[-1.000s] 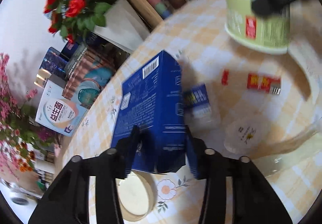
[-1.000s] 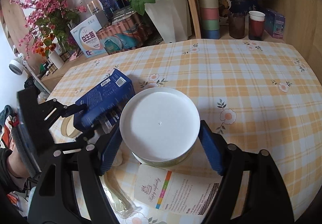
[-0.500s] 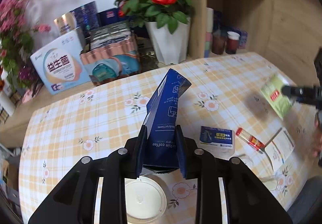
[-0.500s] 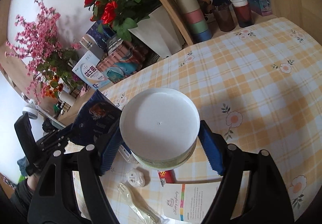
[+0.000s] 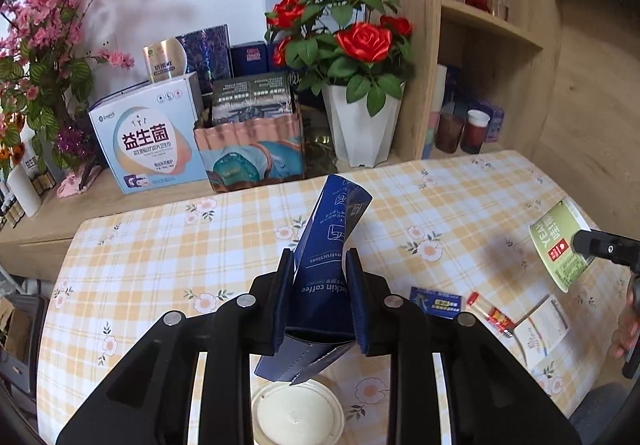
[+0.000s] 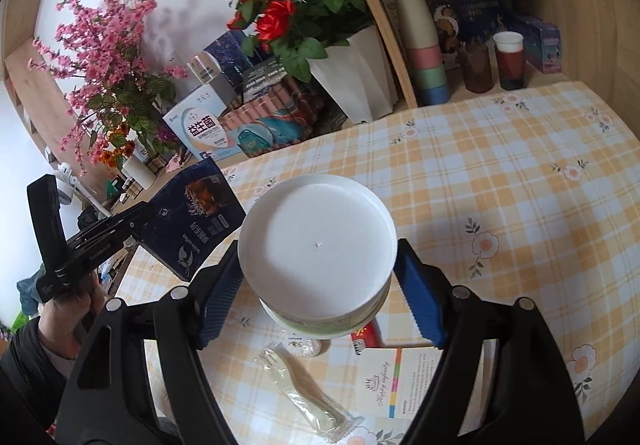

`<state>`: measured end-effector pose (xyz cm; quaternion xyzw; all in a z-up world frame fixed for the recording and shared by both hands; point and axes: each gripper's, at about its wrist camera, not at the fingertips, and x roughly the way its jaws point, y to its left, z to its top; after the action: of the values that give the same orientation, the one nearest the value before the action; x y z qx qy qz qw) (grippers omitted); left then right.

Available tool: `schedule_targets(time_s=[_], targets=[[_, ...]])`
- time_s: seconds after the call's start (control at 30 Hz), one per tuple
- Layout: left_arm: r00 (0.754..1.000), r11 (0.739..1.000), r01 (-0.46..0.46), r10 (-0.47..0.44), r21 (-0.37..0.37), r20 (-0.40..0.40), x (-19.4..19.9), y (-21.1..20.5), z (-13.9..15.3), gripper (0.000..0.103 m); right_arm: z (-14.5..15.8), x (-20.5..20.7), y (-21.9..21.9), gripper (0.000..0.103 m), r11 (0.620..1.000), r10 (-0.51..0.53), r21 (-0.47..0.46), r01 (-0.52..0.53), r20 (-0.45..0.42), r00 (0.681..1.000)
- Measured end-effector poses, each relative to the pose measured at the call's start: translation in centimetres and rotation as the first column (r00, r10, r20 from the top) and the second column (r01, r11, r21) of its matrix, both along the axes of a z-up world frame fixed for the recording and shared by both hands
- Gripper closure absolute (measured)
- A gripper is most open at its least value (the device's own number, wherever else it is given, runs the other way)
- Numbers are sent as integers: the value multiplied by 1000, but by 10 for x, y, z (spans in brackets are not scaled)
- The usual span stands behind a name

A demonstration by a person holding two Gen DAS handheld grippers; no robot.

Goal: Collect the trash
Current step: 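Lift the blue box and green cup off the table toward the bin, then drop the blue box into the bin with the left tool while the right tool holds the cup above it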

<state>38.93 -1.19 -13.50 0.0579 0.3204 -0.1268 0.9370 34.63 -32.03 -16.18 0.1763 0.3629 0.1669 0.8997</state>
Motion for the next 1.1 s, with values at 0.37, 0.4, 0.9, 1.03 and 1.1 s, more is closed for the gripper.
schedule_targets(time_s=[0.37,0.4,0.9,1.03,1.1], targets=[[997,995,69,-67,-72,26,-66,-1,46,78,37,-45,20,28,999,39,-33,-36,79,996],[997,994,73,-71,-79,29,-73,-1,49,78,40,-52,23,28,998,45,-42,-41,87,995],[991,972,126,-114,-196,71,-202,-7,82,78,49,-162,45,28,990,83,-126,-66,137,987],[988,966,143,-128,-216,82,-232,-11,84,78,45,-194,47,28,988,93,-136,-74,135,987],[986,963,153,-135,-220,93,-247,-13,85,78,41,-208,49,28,985,104,-147,-85,129,986]])
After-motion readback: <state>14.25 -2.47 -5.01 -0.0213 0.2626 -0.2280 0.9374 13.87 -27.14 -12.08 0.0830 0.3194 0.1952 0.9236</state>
